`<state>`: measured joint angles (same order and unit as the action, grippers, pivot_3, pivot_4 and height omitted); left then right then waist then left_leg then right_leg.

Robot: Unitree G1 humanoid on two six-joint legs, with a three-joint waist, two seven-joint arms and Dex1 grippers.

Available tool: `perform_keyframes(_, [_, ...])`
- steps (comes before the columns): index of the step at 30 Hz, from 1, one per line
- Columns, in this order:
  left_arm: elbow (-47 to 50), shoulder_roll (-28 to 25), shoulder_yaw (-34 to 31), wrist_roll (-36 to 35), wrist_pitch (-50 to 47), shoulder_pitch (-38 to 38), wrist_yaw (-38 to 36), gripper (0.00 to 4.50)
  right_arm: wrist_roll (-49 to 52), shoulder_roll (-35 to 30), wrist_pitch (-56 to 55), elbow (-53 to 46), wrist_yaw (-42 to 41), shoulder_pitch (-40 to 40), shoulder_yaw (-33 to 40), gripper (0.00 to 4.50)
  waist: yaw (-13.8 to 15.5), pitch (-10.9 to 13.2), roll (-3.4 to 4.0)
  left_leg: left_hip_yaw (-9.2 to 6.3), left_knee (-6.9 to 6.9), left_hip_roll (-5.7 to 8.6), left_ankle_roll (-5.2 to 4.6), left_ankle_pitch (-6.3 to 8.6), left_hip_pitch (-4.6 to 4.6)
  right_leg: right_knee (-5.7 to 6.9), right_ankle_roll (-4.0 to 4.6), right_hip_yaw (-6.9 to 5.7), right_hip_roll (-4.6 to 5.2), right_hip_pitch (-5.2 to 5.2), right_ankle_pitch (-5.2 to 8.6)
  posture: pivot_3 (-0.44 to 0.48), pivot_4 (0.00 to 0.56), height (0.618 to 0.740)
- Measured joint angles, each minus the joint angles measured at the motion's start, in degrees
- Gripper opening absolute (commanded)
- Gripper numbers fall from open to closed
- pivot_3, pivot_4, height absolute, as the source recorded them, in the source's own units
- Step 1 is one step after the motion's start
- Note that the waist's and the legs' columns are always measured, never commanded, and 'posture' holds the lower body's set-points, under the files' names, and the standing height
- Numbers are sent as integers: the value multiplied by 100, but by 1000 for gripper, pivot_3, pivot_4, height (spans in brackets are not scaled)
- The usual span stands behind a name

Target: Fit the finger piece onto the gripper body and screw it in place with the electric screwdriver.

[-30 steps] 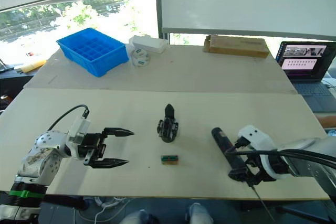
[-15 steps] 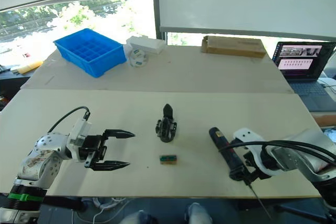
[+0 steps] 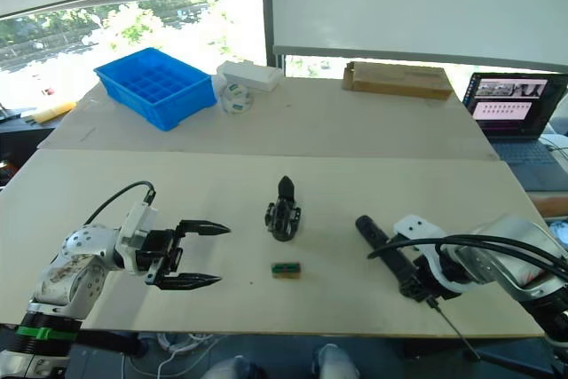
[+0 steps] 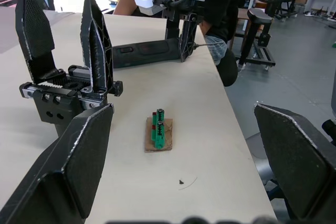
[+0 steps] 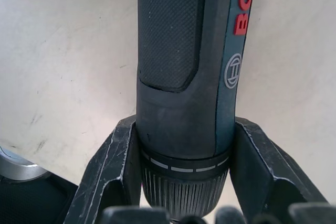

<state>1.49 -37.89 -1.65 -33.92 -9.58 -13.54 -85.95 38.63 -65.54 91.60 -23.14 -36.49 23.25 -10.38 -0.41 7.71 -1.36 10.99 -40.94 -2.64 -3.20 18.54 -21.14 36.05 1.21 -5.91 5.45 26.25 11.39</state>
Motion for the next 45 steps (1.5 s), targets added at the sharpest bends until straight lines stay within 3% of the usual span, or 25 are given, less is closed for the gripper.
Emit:
perform_keyframes(4, [-23,-32,-46,-31,-142,-205,-19,4500,380,240,-146,-80,-347,-580,1487,1911,35,11,18,1,0,2,-1,-1,-2,2,-1,-7,-9,3,-1,0,150,740])
perform_keyframes(10, [-660,-130,9,235,172,-556,-381,4500,1919,1983,-1097,-739,-668,-695,4776,1911,54,15,25,1,5,0,10,-6,4,4,1,-25,-28,1,-2,0,150,740])
perform_keyframes(13, [-1006,-213,46,359,501,-647,-550,4500,2342,2275,-1493,-1402,-373,-772,5259,1911,58,11,19,0,9,-1,10,-6,5,2,5,-29,-25,-1,0,0,150,740])
perform_keyframes(16, [-1374,-156,117,599,918,-674,-585,4500,2215,3189,-2496,-2302,-44,-1221,4971,1911,53,16,30,4,9,6,11,-5,4,8,4,-25,-19,2,0,0,150,740])
perform_keyframes(20, [-1319,114,171,819,1308,-398,-347,4500,1334,3785,-3925,-2804,-184,-1727,3675,1911,16,15,30,12,8,11,10,-6,6,8,2,-21,-19,1,-1,0,150,740])
perform_keyframes(24, [-1028,369,392,1029,1299,-88,82,4500,-345,4095,-6150,-2469,-833,-2153,2286,1911,-18,16,29,12,6,12,12,-7,8,12,-3,-24,-23,-1,3,0,150,740])
perform_keyframes(29, [-634,547,622,1176,1161,-20,492,4500,-1119,4287,-7643,-1742,-1232,-2238,1610,1911,-31,15,28,16,6,10,14,-8,18,14,-1,-19,-26,-4,3,0,150,740])
perform_keyframes(36, [-606,811,1049,1613,1067,-16,1075,4500,-1486,4325,-8661,-933,-1540,-2128,1101,1911,-30,15,28,17,7,5,16,-10,25,18,8,-18,-30,-5,6,0,150,740])
perform_keyframes(45, [-456,775,1298,1788,808,-9,1281,4500,-1601,4312,-9003,-816,-1584,-2179,585,1911,-28,15,28,16,7,3,16,-10,26,20,10,-17,-27,-5,7,0,150,740])
